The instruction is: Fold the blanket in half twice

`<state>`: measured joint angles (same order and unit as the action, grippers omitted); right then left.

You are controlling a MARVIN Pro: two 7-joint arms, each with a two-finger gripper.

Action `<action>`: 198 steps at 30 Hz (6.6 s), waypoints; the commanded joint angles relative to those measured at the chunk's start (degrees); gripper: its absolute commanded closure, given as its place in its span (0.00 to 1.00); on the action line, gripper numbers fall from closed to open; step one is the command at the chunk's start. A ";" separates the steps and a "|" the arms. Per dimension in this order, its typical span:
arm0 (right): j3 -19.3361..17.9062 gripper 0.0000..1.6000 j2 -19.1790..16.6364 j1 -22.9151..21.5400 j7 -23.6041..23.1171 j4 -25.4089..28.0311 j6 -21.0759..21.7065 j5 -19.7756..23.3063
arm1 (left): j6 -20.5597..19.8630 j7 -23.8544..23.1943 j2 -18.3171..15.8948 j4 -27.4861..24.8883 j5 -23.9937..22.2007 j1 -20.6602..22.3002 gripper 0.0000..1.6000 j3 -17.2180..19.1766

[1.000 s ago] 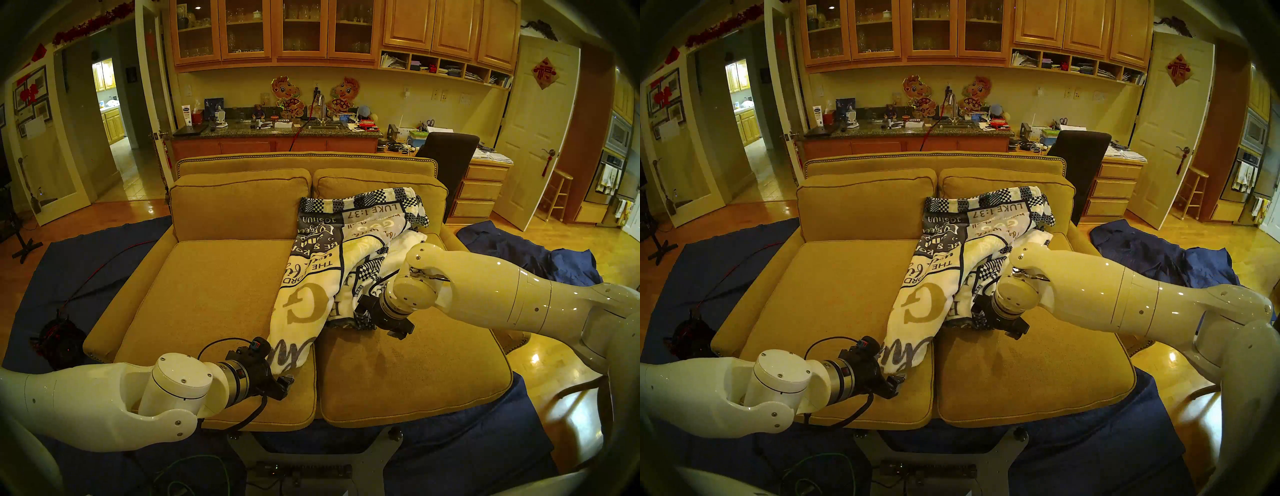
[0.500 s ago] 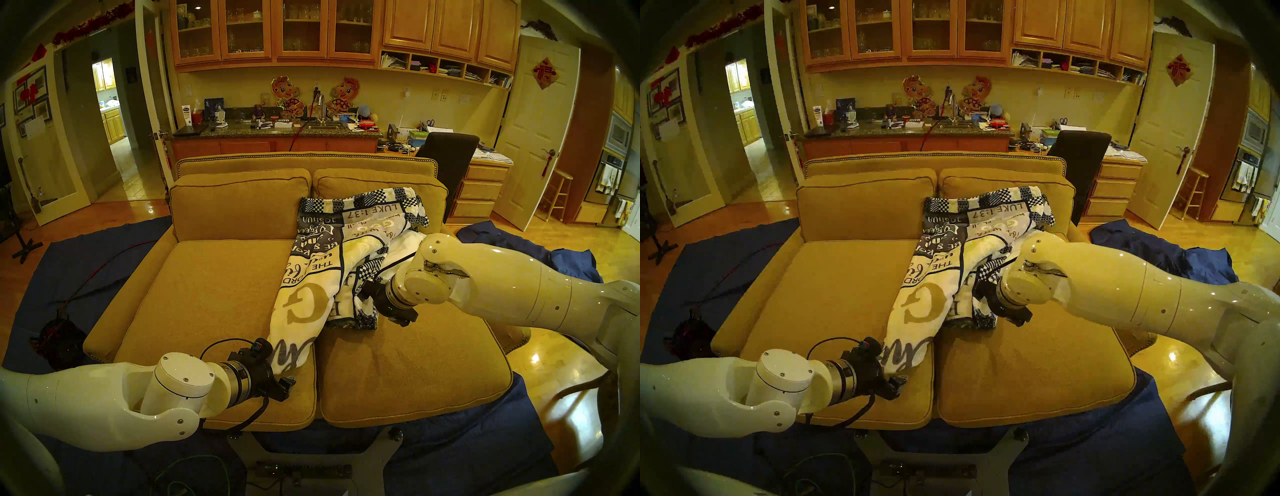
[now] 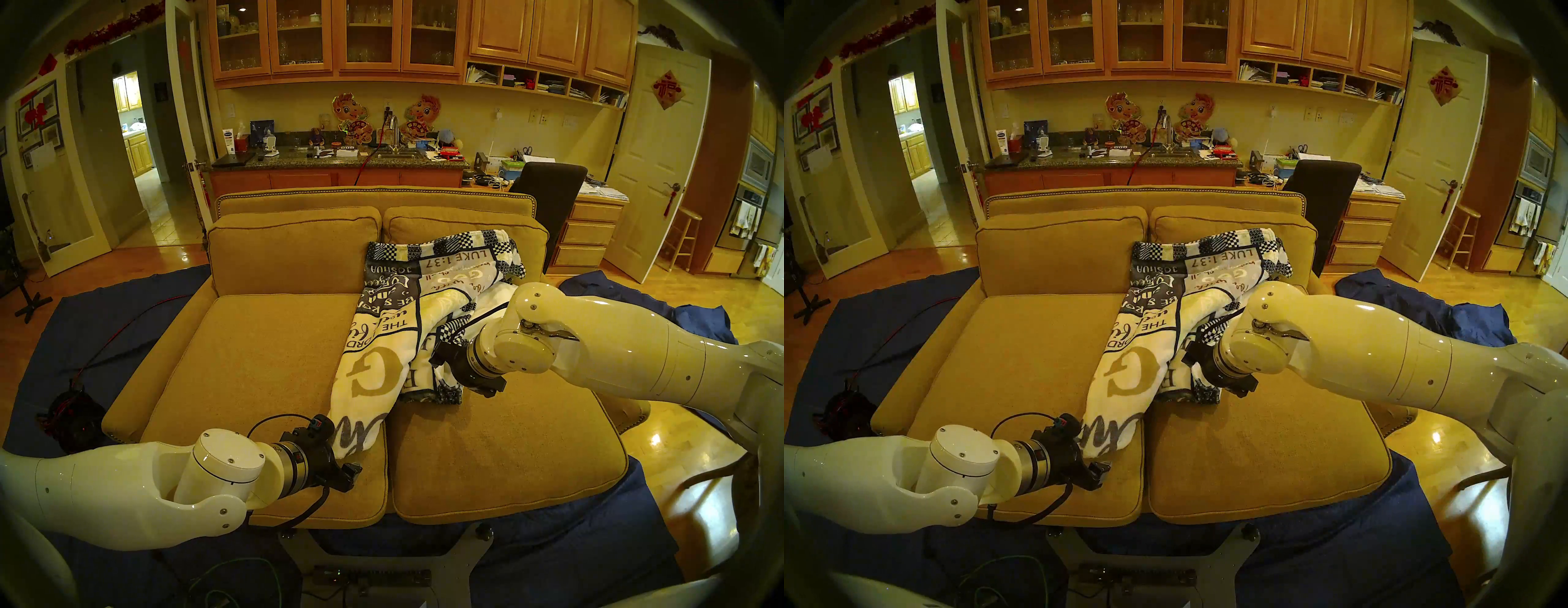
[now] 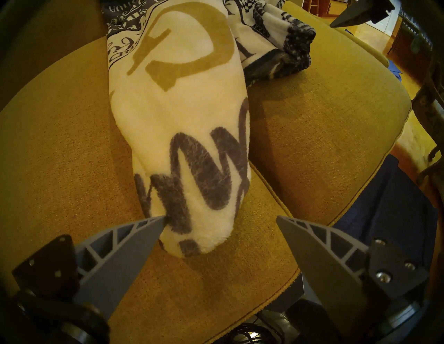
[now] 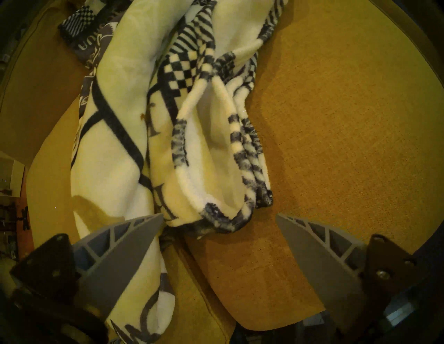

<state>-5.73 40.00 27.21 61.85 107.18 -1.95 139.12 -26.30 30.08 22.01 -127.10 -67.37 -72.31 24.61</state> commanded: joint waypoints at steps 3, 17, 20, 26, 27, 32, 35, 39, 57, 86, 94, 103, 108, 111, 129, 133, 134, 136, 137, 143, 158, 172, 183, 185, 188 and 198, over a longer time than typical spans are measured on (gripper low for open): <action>2.88 0.00 2.38 -0.31 1.06 -0.24 -2.19 -7.28 | 0.89 0.65 -0.74 -0.79 0.12 -0.12 0.00 0.24; 3.91 0.00 2.21 -0.32 -0.41 -0.45 0.01 -5.17 | 0.93 0.85 -1.26 -1.19 -0.17 -0.18 0.00 0.09; 4.45 0.00 2.89 -0.21 -0.20 -0.96 -0.68 -6.31 | 0.90 0.97 -1.32 -1.34 -0.22 -0.19 0.00 0.09; 6.05 0.00 5.04 0.68 -0.57 -3.90 -1.54 -8.23 | 0.65 1.17 -1.38 -1.57 -0.31 -0.24 0.00 0.01; 6.27 0.00 5.49 0.89 -0.73 -4.56 -1.55 -8.13 | 0.59 1.33 -1.44 -1.74 -0.40 -0.28 0.00 0.00; 7.05 0.00 6.69 1.06 -1.10 -6.01 -1.93 -7.94 | 0.34 1.96 -1.59 -2.21 -0.69 -0.36 0.00 0.00; 7.25 0.00 7.49 1.14 -1.26 -6.82 -2.60 -7.85 | 0.06 2.41 -1.65 -2.52 -0.89 -0.32 0.00 -0.01; 7.01 0.00 8.60 1.44 -1.84 -8.35 -3.39 -7.19 | -0.15 2.72 -1.70 -2.75 -1.08 -0.28 0.00 -0.03; 6.88 0.00 9.80 4.32 -5.20 -15.38 -6.26 -6.37 | -2.07 4.38 -1.11 -3.48 -2.17 -0.09 0.00 0.24; 6.08 1.00 7.94 3.41 -8.39 -13.40 -9.91 -8.20 | -3.22 4.76 -0.59 -3.67 -2.02 0.26 0.00 0.40; 6.39 1.00 1.27 1.02 -5.04 -9.10 -6.45 -7.22 | -3.88 4.05 -0.73 -3.65 -1.94 0.80 0.00 0.73; 6.82 1.00 -4.16 -0.12 0.55 -8.07 -4.05 -6.51 | -5.30 2.48 -0.38 -2.48 -1.64 2.11 0.00 1.81; 7.50 1.00 -7.16 -0.32 3.18 -7.98 -2.58 -6.03 | -6.25 1.58 0.31 -1.67 -1.44 2.76 0.00 2.27; 8.08 1.00 -8.53 -0.31 4.56 -8.43 -1.77 -5.58 | -6.69 1.11 0.63 -1.19 -1.34 2.98 0.00 2.45; 11.50 1.00 -16.41 -2.34 7.23 -9.79 2.10 -4.12 | -9.69 -2.33 2.60 1.11 -0.81 4.30 0.00 3.02; 12.39 1.00 -17.37 -2.50 7.09 -10.87 2.93 -3.91 | -10.35 -3.31 3.30 1.90 -0.76 4.52 0.00 2.95; 12.23 1.00 -19.94 -2.56 5.95 -9.01 3.59 -3.76 | -10.57 -3.71 3.56 2.17 -0.72 4.58 0.00 2.89; 12.68 1.00 -20.76 -3.04 5.55 -8.67 4.38 -3.46 | -11.00 -4.54 4.05 2.74 -0.50 4.71 0.00 2.79; 13.00 1.00 -19.95 -3.21 5.92 -9.48 4.47 -3.35 | -11.11 -4.80 4.16 2.91 -0.44 4.72 0.00 2.75; 13.97 1.00 -22.40 -3.73 4.35 -8.31 6.29 -3.40 | -11.85 -6.35 4.61 3.58 0.00 4.93 0.00 2.71; 14.99 1.00 -28.62 -3.93 -4.59 -3.95 9.55 -3.98 | -10.11 -9.69 5.97 5.45 -0.13 3.67 0.00 2.84; 15.80 1.00 -27.10 -4.20 -5.26 -3.99 9.40 -4.29 | -7.91 -2.03 3.98 1.44 -8.28 0.36 0.00 5.89; 16.11 1.00 -26.09 -4.60 -5.31 -4.04 9.41 -4.41 | -2.52 1.41 1.42 0.06 -12.22 -3.33 0.00 6.28; 16.14 1.00 -26.03 -4.68 -5.28 -3.84 9.36 -4.37 | -1.70 0.83 1.41 0.79 -11.67 -3.68 0.00 6.06; 16.20 1.00 -26.01 -4.75 -5.27 -3.68 9.30 -4.34 | -1.15 0.15 0.80 1.37 -10.58 -3.81 0.00 6.01; 16.10 0.69 -26.19 -5.05 -4.63 -3.50 10.36 -3.18 | -1.51 -1.58 -0.24 2.13 -10.08 -3.60 0.00 6.70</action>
<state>10.73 14.16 22.64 56.26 103.54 7.62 134.84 -28.01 29.48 22.44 -124.62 -77.84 -76.55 30.75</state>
